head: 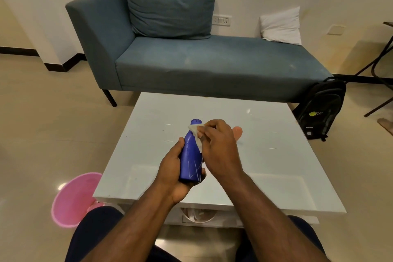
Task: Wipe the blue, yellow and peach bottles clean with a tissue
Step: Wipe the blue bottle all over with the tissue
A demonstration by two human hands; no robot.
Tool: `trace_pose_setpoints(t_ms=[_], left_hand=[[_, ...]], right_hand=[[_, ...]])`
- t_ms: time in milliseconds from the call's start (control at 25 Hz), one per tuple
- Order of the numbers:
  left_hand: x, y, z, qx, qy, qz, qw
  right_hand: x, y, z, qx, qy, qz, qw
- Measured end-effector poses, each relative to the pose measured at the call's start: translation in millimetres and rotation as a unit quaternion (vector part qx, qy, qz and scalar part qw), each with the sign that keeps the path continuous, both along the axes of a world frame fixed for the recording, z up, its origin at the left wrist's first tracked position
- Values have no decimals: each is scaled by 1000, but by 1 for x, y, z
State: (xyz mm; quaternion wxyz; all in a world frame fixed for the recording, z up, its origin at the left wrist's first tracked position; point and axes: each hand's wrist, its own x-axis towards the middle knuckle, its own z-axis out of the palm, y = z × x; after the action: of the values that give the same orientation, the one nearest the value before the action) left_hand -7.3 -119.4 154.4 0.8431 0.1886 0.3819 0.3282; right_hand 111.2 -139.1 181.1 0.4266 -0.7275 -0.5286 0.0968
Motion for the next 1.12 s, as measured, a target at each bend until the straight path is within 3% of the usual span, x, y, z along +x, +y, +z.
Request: trace_pose_setpoints(t_ms=[240,440,600,800,920,1120], left_hand=[[2,7,-1,7,4,0,1000],[6,6,-2,3,16,-11,1000],[4,13,-3,12,16,-14,1000],[4,10,-2,2,9,-9,1000],[1,14,0,8,1,-9,1000],[1,16,2,4,-10,-8,1000]], right_hand=[[-5,-10,-12,13,14,81,997],[-1,1,3,-20,-21,40,999],[-12,-6,-4,-36,91,73,992],[-11,-1,3,-23,145,39,988],[-16,-9,-5,-32,83,99,991],[-12,-14,-3,1,83,84,993]])
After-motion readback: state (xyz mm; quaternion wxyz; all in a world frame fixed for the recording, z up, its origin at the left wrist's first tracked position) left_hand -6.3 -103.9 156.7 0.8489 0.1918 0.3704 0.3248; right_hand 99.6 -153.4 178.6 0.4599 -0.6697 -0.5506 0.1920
